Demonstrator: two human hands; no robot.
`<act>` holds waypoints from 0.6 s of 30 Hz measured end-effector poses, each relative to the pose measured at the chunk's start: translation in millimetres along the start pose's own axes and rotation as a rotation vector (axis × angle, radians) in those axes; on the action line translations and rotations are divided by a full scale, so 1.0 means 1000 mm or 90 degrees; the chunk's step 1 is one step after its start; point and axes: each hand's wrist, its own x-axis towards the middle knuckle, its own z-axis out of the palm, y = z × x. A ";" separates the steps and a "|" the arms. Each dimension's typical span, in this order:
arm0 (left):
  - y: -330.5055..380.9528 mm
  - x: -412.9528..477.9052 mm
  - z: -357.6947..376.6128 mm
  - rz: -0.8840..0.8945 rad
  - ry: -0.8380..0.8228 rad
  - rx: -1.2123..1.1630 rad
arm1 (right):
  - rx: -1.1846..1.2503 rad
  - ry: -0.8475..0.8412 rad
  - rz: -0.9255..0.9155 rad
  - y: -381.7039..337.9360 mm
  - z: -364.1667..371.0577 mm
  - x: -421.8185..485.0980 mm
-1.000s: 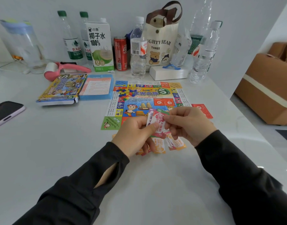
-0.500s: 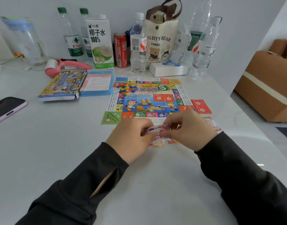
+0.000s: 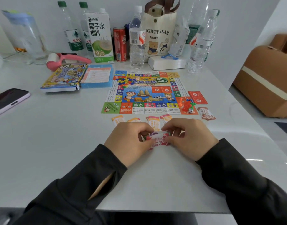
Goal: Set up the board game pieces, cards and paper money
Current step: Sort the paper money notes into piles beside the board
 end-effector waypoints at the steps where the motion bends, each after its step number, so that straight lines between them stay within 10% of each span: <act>1: 0.000 -0.001 0.001 0.007 0.005 0.005 | -0.001 0.009 -0.009 0.000 0.001 -0.001; 18: -0.007 0.000 0.003 0.161 0.084 0.087 | -0.039 0.126 -0.162 0.004 0.012 -0.004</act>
